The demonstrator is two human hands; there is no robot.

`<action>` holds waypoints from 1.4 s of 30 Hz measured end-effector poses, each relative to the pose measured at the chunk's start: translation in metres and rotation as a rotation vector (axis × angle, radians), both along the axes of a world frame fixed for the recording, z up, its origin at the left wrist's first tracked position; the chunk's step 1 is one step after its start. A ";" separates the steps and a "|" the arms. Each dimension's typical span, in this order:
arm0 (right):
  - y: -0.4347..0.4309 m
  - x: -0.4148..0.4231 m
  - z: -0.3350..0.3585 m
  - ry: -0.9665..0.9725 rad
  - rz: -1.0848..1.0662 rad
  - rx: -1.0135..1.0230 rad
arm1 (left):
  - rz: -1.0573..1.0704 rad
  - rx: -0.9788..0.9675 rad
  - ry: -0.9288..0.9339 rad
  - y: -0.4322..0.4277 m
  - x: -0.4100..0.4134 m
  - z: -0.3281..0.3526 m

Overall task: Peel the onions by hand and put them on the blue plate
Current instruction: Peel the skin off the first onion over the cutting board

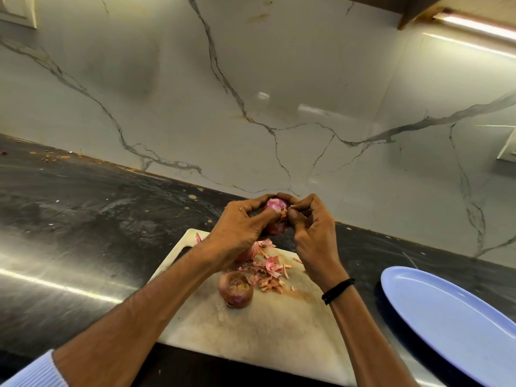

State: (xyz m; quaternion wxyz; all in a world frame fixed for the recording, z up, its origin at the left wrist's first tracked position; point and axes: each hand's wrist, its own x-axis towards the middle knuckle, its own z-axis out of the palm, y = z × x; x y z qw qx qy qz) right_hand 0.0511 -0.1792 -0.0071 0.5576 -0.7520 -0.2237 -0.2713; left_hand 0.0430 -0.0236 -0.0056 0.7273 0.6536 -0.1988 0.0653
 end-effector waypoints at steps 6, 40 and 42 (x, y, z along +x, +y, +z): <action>0.004 -0.003 -0.001 -0.006 0.067 -0.031 | 0.103 0.226 -0.084 0.001 0.002 -0.001; 0.001 -0.002 -0.004 -0.068 0.025 -0.142 | 0.304 0.702 -0.279 0.005 0.005 -0.001; 0.001 -0.002 -0.003 -0.060 0.028 -0.140 | 0.301 0.710 -0.289 0.006 0.005 -0.002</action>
